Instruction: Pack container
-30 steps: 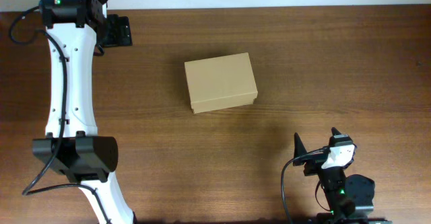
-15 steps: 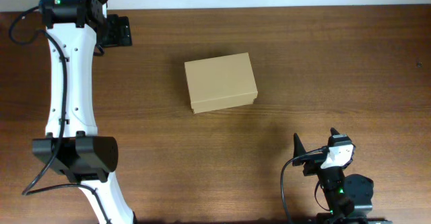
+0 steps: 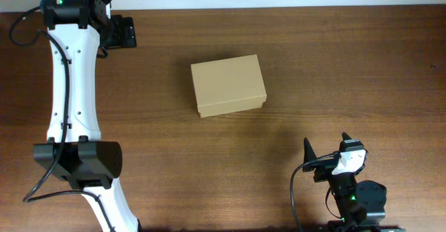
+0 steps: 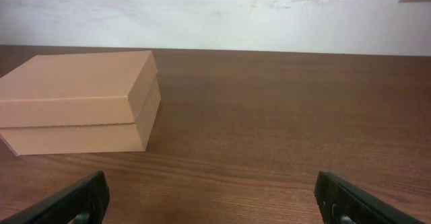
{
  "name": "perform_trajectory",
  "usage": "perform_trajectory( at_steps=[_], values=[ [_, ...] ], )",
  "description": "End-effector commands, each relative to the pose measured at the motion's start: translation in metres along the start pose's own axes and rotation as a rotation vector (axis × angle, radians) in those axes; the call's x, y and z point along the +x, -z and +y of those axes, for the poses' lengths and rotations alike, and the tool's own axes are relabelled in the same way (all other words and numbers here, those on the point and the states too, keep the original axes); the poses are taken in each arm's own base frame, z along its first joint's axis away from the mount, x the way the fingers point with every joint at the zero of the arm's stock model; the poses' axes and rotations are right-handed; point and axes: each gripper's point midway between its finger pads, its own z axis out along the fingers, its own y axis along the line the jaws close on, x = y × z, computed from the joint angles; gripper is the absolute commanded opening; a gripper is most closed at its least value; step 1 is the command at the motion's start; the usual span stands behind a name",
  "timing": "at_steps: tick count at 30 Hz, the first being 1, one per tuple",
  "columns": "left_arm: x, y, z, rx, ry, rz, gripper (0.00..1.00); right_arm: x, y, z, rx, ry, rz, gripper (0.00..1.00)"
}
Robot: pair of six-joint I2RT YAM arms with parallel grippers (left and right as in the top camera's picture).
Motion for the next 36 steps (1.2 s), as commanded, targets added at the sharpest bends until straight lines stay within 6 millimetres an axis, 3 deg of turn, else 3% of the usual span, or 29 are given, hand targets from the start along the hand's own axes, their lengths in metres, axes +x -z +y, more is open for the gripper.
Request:
perform_trajectory(
  at_steps=[1,6,10,17,21,26,28,32,36],
  values=[
    [0.006,0.017,-0.002,0.006,-0.011,-0.021,1.00,0.001,0.000,0.003,-0.014,-0.009,-0.007,0.99],
    [0.048,0.037,-0.005,0.016,-0.043,-0.004,1.00,0.001,0.000,0.003,-0.014,-0.009,-0.007,0.99],
    [0.113,0.052,-0.001,0.021,-0.080,0.042,0.99,0.001,0.000,0.003,-0.014,-0.009,-0.007,0.99],
    [0.227,0.069,0.026,0.009,-0.083,0.034,1.00,0.001,0.000,0.003,-0.014,-0.009,-0.007,0.99],
    [0.221,0.073,0.026,0.053,-0.010,-0.259,1.00,0.001,0.000,0.003,-0.014,-0.009,-0.007,0.99],
    [0.188,0.099,0.025,0.123,0.102,-0.716,1.00,0.001,0.000,0.003,-0.014,-0.009,-0.007,0.99],
    [0.183,0.110,0.027,0.142,0.135,-0.844,1.00,0.001,0.000,0.003,-0.014,-0.009,-0.007,0.99],
    [0.180,0.127,0.031,0.173,0.185,-1.045,1.00,0.001,0.000,0.003,-0.014,-0.009,-0.007,0.99],
    [0.183,0.131,0.032,0.192,0.220,-1.179,1.00,0.001,0.000,0.003,-0.014,-0.009,-0.007,0.99]
  ],
)
